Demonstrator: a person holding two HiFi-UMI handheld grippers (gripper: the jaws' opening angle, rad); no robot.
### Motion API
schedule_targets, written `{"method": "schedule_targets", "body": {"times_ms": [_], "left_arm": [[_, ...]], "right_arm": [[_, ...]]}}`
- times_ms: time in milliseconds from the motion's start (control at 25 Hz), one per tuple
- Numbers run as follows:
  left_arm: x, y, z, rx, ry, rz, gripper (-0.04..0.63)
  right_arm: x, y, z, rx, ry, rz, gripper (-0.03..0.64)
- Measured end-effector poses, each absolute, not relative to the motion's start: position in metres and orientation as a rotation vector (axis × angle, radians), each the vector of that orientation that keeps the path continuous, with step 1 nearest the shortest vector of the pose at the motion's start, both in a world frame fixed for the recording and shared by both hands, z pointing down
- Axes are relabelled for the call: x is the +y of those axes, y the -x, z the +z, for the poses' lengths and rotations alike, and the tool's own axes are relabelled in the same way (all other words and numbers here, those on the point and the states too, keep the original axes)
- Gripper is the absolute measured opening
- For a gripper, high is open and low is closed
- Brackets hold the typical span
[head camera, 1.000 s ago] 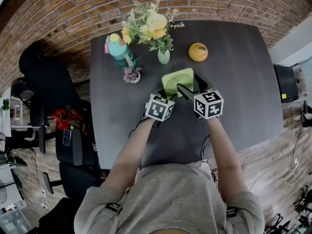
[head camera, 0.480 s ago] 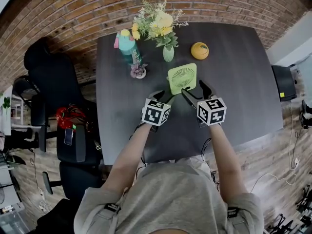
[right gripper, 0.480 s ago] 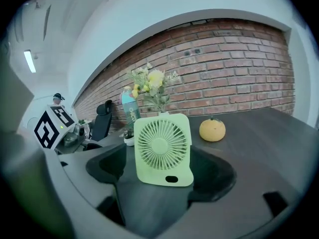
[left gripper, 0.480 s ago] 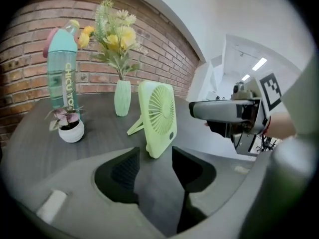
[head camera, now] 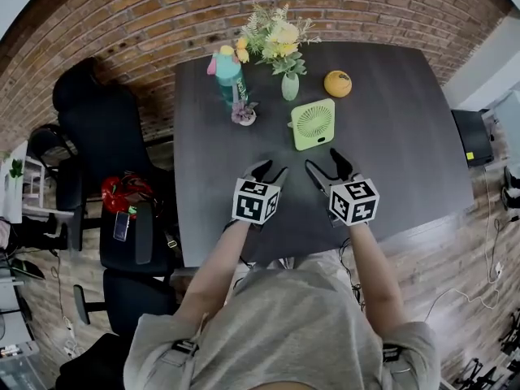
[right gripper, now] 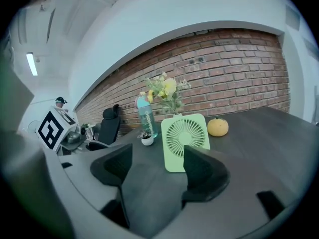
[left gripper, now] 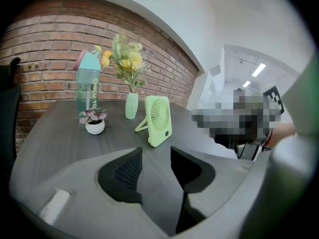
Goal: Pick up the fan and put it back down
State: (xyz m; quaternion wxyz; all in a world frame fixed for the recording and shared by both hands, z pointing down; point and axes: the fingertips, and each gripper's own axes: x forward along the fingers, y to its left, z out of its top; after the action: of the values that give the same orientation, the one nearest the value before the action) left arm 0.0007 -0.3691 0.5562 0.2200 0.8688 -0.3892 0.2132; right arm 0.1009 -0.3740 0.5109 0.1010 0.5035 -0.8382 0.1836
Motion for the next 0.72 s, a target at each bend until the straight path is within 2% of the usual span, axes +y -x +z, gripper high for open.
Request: {"method": "schedule_targets", "body": {"times_ms": [280, 720], "left_arm": [[-0.338, 0.032, 0.54, -1.156, -2.406, 0.534, 0.122], [-0.287, 0.074, 0.51, -1.225, -2.432, 0.415, 0.082]], "right_arm": [[-0.337, -0.084, 0.497, -2.472, -1.53, 0.494, 0.176], [-0.285, -0.043, 0.462, -2.517, -1.534, 0.305, 0.044]]}}
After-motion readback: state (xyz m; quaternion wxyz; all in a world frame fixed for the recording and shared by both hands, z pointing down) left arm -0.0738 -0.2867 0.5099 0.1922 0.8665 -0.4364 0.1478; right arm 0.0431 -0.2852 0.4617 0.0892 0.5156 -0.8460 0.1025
